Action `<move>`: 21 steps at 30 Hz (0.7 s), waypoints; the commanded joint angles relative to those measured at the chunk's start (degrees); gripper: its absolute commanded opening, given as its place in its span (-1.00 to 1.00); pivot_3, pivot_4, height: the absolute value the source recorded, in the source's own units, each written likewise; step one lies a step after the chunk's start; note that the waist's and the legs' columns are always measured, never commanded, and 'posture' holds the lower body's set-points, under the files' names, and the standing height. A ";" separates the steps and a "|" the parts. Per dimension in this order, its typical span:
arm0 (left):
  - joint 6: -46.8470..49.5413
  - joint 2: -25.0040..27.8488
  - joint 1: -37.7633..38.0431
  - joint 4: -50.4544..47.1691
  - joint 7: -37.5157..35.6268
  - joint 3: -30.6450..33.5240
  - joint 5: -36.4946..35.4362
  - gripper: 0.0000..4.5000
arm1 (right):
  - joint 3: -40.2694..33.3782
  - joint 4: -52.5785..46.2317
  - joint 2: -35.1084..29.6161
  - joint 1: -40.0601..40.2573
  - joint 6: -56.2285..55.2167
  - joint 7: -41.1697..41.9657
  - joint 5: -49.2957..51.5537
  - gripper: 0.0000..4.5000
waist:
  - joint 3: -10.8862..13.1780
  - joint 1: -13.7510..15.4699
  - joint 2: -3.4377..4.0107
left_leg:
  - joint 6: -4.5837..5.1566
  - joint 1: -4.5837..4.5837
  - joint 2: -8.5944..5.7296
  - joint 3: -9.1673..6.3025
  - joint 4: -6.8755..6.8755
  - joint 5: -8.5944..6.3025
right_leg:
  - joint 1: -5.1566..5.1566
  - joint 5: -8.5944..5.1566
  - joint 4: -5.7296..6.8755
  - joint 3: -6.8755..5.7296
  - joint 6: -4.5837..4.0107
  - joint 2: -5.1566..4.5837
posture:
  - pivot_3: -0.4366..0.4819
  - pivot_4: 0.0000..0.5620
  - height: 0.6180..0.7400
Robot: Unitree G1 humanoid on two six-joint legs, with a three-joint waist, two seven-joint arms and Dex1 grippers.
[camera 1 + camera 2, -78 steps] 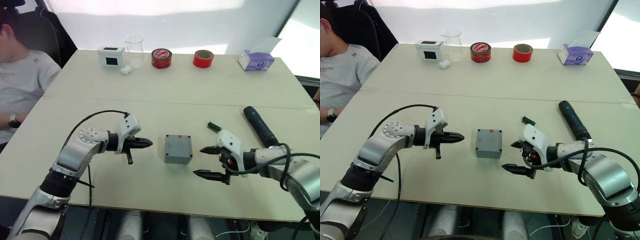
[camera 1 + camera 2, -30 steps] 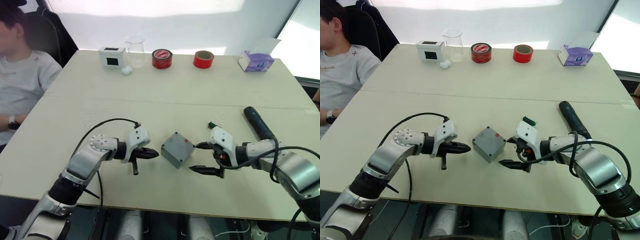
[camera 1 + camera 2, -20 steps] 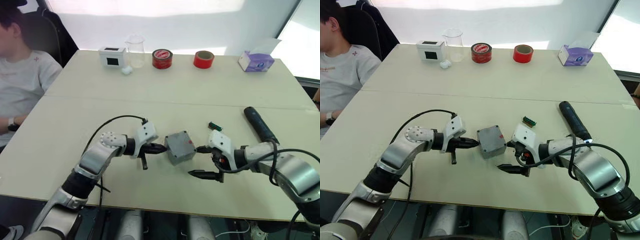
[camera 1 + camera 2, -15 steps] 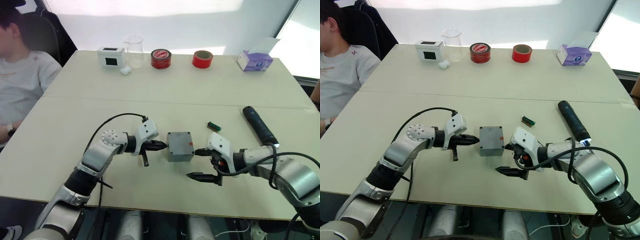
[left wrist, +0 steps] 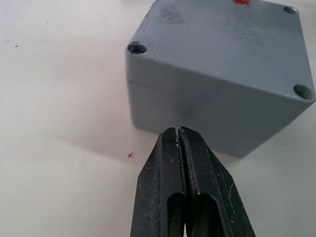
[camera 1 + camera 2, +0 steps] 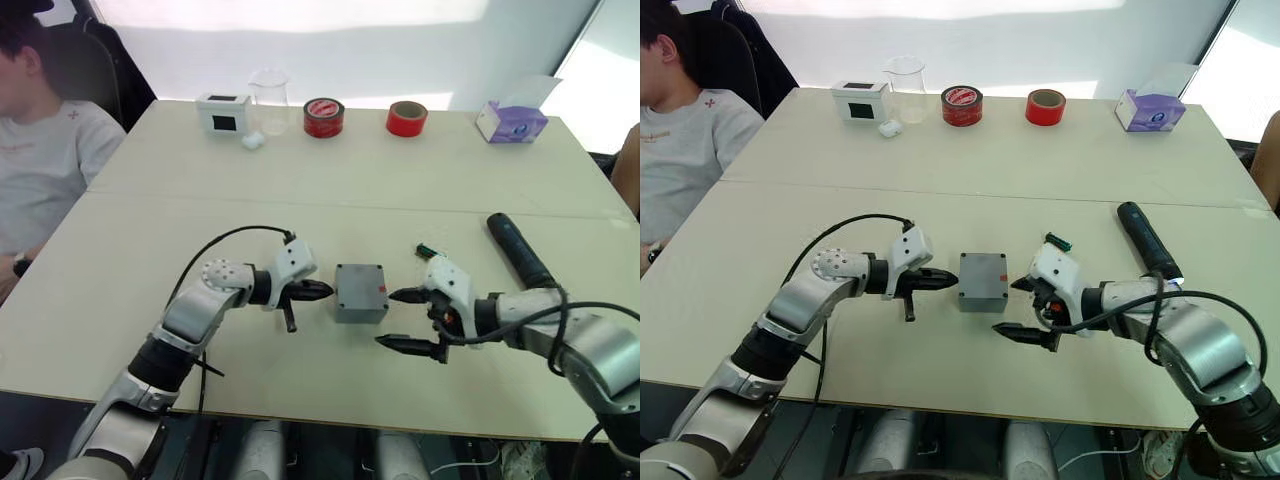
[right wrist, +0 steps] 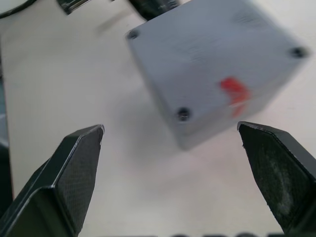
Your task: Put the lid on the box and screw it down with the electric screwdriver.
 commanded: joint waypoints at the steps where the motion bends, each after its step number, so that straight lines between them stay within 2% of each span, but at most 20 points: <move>1: 3.24 2.21 -1.13 -3.45 -1.35 6.15 -4.77 -1.00 | -8.82 3.73 0.21 -1.50 0.73 -0.04 4.13 0.98 | 0.00 -0.01 0.00 | 0.00 0.00 0.01 0.00 0.00 0.00 | 0.00 0.00 0.00 0.00 0.00 0.00 | -0.05 -0.47 0.59; 4: 6.88 3.24 -1.27 -5.66 -2.69 8.91 -8.99 -1.00 | -8.29 10.43 1.21 -3.51 -3.67 -1.08 0.21 0.98 | 0.00 0.03 0.00 | 0.00 0.00 0.00 0.00 0.00 0.00 | 0.01 0.00 0.00 0.00 0.00 0.00 | -0.05 -0.47 0.59; 8: 8.85 4.11 -1.21 -7.47 -2.98 9.50 -10.85 -1.00 | -4.67 17.37 3.12 -6.08 -9.78 -2.27 -5.64 0.98 | 0.00 0.03 0.01 | -0.12 0.01 -0.03 0.03 0.00 0.07 | 0.02 0.00 0.00 0.00 0.00 0.00 | -0.05 -0.47 0.59; 13: 9.82 4.43 -1.67 -8.50 -2.05 9.01 -11.24 -1.00 | 1.52 34.77 8.45 -12.59 -22.81 -3.16 -15.62 0.98 | 0.01 -0.29 0.02 | -0.30 0.02 -0.01 0.09 -0.01 0.18 | 0.00 0.00 0.01 0.01 0.01 0.05 | -0.05 -0.47 0.59; 16: 10.07 4.61 -1.18 -9.22 -1.63 8.90 -11.43 -1.00 | 1.94 39.41 9.96 -14.75 -26.05 -2.43 -17.41 0.68 | 0.02 -0.09 0.02 | -0.33 0.01 -0.01 0.10 -0.03 0.19 | -0.03 -0.02 0.03 0.02 0.04 0.06 | -0.05 -0.47 0.59; 18: 10.20 4.72 -0.82 -9.62 -1.30 8.80 -11.42 -1.00 | 2.13 42.02 10.76 -15.89 -27.78 -2.20 -18.38 0.36 | 0.02 -0.10 0.02 | -0.33 0.00 -0.01 0.10 -0.03 0.20 | -0.03 -0.02 0.02 0.02 0.04 0.05 | -0.05 -0.47 0.59; 19: 10.23 4.86 -0.64 -9.78 -1.27 8.86 -11.48 -1.00 | 2.19 42.57 10.98 -16.09 -28.30 -2.09 -18.70 0.27 | 0.02 -0.09 0.02 | -0.33 0.00 -0.01 0.11 -0.03 0.20 | -0.03 -0.02 0.02 0.02 0.04 0.05 | -0.05 -0.47 0.59; 20: 10.26 4.98 -0.47 -9.94 -1.24 8.93 -11.52 -1.00 | 2.23 42.96 11.18 -16.27 -28.70 -2.01 -18.96 0.08 | 0.02 -0.09 0.02 | -0.34 0.01 -0.01 0.11 -0.02 0.20 | -0.02 -0.01 0.02 0.02 0.04 0.05 | -0.05 -0.47 0.59; 21: 10.31 5.10 -0.27 -10.12 -1.15 8.96 -11.50 -1.00 | 2.22 43.32 11.36 -16.44 -29.04 -1.96 -19.20 0.08 | 0.01 -0.11 0.02 | -0.34 0.01 -0.01 0.11 -0.02 0.20 | -0.01 -0.02 0.02 0.02 0.04 0.05 | -0.05 -0.47 0.59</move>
